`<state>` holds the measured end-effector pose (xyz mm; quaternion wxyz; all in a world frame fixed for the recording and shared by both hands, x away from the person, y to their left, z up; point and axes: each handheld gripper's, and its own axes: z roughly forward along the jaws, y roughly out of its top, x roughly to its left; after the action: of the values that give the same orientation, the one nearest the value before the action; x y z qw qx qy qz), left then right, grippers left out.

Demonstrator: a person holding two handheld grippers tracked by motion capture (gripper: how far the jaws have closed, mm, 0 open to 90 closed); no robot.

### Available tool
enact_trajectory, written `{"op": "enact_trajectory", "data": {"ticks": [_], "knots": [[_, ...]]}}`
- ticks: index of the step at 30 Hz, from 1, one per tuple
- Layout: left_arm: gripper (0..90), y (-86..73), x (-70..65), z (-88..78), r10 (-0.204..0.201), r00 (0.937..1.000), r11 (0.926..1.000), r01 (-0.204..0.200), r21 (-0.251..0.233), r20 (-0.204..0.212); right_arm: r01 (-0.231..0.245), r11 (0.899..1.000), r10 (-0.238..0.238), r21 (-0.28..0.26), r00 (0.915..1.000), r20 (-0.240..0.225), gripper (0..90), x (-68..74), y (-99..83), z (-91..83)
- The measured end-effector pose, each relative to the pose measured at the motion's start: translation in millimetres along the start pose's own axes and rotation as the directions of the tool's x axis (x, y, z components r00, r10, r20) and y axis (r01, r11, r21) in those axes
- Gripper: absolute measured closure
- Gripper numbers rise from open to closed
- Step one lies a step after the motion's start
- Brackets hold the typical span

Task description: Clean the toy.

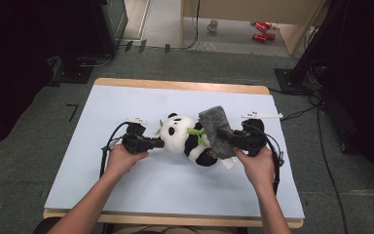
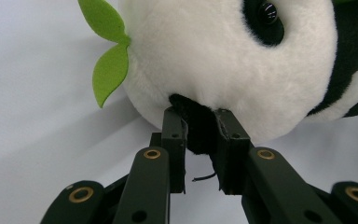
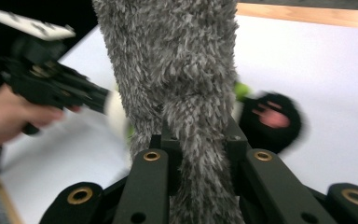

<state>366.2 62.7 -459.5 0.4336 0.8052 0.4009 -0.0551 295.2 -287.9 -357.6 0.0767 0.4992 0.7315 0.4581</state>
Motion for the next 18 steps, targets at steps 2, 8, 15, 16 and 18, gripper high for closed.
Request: {"op": "enact_trajectory", "data": {"ticks": [2, 8, 15, 16, 18], "knots": [[76.8, -1.8, -2.7, -1.3, -0.007, 1.0000, 0.9999, 0.007, -0.014, -0.005, 0.028, 1.000, -0.027, 0.005, 0.9994, -0.021, 77.7, 14.4, 3.5, 6.6], [76.9, -5.8, -18.3, -8.2, 0.024, 0.9996, 0.9964, -0.025, -0.081, -0.013, 0.125, 0.991, -0.122, 0.039, 0.9890, -0.084, 77.4, 52.5, 0.9, 41.7], [77.9, -10.1, -32.9, -14.4, 0.047, 0.9986, 0.9937, -0.049, -0.101, -0.022, 0.201, 0.971, -0.190, 0.126, 0.9774, -0.093, 77.1, 77.8, -14.2, 90.9], [78.6, -10.9, -33.7, -14.4, 0.047, 0.9981, 0.9945, -0.051, -0.092, -0.040, 0.212, 0.968, -0.202, 0.131, 0.9758, -0.084, 77.1, 78.2, -15.8, 95.0], [79.2, -12.8, -31.2, -13.8, 0.034, 0.9987, 0.9964, -0.037, -0.077, -0.039, 0.217, 0.968, -0.207, 0.128, 0.9745, -0.085, 77.1, 75.6, -18.6, 101.9]]}}
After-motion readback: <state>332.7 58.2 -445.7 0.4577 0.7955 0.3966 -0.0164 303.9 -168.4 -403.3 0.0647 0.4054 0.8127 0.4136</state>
